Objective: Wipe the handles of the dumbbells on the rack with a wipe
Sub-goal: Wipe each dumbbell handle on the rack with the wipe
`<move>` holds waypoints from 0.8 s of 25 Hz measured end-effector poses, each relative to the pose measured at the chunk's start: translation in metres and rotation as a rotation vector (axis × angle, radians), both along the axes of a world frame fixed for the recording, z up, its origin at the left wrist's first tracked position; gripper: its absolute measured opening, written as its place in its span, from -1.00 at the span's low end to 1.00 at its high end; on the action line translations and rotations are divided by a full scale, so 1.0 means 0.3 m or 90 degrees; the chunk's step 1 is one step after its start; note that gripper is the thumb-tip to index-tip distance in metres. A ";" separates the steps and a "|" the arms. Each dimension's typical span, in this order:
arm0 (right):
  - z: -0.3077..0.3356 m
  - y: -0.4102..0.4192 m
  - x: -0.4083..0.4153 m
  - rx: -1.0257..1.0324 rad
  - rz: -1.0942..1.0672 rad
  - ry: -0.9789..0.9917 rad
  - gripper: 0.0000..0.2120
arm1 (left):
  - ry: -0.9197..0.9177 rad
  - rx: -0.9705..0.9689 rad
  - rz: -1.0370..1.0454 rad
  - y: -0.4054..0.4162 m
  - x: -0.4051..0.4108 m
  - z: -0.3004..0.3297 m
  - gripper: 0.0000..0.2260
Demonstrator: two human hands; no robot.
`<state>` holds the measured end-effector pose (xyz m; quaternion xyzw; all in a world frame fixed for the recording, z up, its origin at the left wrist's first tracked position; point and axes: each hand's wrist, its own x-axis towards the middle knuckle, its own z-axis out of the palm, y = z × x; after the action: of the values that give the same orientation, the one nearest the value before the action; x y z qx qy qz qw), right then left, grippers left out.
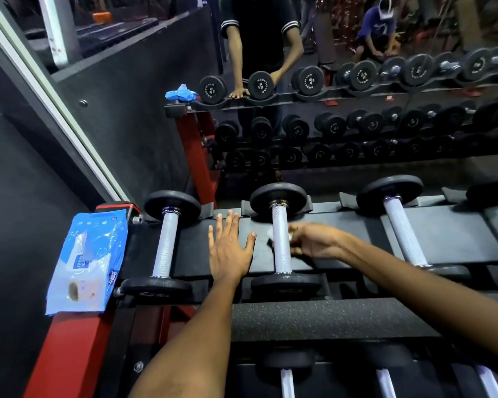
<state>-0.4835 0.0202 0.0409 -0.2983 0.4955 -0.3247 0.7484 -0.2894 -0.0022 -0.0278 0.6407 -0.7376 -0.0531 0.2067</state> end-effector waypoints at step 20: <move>0.069 -0.015 0.003 -0.981 0.005 0.841 -0.75 | 0.016 -0.005 -0.005 0.001 0.000 -0.001 -0.41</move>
<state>-0.4827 0.0159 0.0617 -0.8211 0.4649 -0.3237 -0.0703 -0.2895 -0.0020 -0.0280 0.6362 -0.7376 -0.0589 0.2184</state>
